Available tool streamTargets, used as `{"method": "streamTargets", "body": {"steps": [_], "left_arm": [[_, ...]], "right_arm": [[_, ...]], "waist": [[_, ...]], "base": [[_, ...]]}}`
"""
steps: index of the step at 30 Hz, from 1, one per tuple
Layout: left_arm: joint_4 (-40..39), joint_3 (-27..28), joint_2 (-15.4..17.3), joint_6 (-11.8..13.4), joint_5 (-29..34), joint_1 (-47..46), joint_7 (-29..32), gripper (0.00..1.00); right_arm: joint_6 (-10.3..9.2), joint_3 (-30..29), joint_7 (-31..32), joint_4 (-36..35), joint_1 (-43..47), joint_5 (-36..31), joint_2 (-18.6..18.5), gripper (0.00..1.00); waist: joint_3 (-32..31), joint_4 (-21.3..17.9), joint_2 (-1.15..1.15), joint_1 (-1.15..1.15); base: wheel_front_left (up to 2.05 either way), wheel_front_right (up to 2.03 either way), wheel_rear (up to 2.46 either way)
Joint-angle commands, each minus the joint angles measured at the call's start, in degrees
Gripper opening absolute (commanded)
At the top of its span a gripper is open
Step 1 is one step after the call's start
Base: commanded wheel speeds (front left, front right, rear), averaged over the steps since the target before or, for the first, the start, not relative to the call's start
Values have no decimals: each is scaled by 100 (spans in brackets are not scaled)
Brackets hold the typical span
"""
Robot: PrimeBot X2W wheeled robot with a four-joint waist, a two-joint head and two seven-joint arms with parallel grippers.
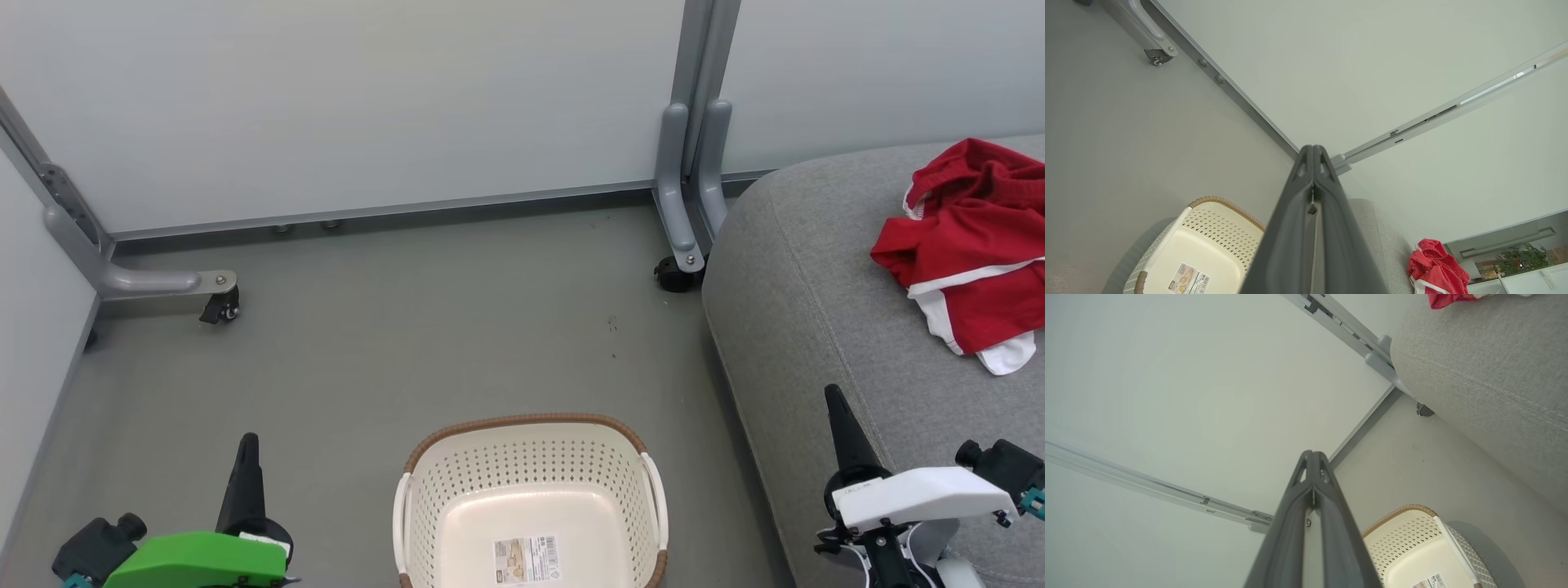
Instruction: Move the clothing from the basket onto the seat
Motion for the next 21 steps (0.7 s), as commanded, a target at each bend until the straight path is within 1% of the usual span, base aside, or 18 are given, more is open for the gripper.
{"method": "streamTargets", "body": {"steps": [1,21], "left_arm": [[-31,43,61,-62,-193,-179,49,0],[149,242,62,-208,-1308,-433,350,0]], "right_arm": [[2,-35,44,-23,-130,192,-38,0],[2,-199,346,91,-311,1365,-38,0]], "waist": [[6,4,0,0],[77,45,0,0]], "base": [[0,0,0],[0,0,0]]}}
